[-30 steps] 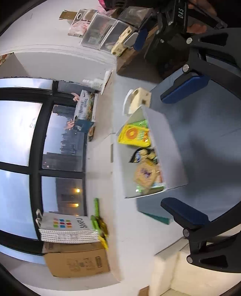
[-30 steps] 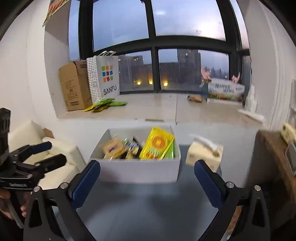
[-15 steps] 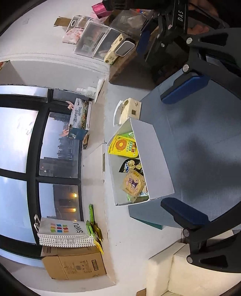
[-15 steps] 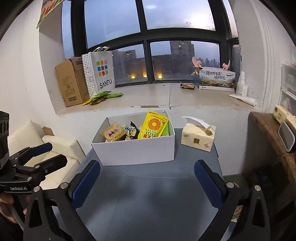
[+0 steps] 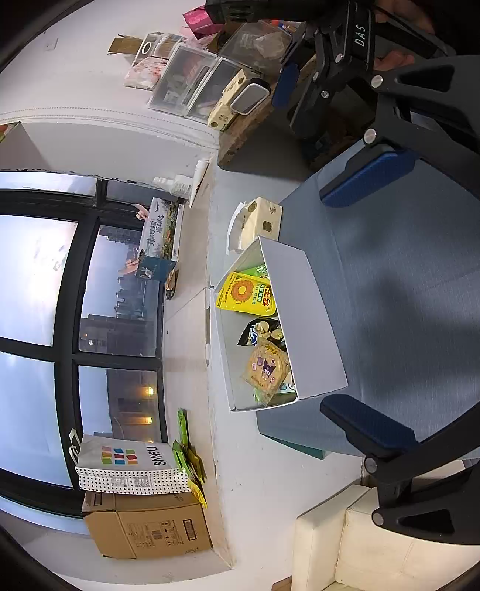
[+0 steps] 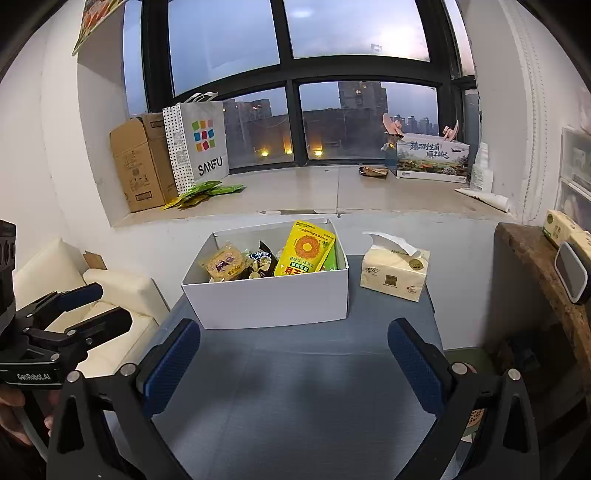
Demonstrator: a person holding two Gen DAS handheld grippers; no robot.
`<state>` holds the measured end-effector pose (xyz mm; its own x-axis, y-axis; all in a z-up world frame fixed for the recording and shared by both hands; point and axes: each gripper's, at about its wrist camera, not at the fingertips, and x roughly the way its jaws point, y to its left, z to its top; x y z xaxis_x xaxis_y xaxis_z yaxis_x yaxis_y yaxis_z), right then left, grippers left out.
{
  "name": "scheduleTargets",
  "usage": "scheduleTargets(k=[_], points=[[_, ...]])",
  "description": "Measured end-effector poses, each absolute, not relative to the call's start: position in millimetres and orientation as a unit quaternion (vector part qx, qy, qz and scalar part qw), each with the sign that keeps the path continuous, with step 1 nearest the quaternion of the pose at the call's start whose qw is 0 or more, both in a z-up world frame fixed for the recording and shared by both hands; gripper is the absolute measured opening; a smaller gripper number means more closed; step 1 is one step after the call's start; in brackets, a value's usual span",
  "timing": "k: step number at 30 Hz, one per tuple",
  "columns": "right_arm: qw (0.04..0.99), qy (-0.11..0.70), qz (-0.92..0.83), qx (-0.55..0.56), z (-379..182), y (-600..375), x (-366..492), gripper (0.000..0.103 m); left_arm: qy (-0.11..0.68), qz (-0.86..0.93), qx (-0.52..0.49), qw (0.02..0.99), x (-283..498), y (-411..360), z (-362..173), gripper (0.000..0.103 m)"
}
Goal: Organize snacks
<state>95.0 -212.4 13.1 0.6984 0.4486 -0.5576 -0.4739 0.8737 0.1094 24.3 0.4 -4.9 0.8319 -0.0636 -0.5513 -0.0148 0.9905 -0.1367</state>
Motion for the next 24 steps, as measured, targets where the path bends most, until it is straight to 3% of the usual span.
scheduleTargets(k=[24], points=[[0.921,0.298,0.250,-0.024,13.9,-209.7,93.0,0.103,0.294,-0.010,-0.064,0.954,24.1,-1.1,-6.0,0.103]])
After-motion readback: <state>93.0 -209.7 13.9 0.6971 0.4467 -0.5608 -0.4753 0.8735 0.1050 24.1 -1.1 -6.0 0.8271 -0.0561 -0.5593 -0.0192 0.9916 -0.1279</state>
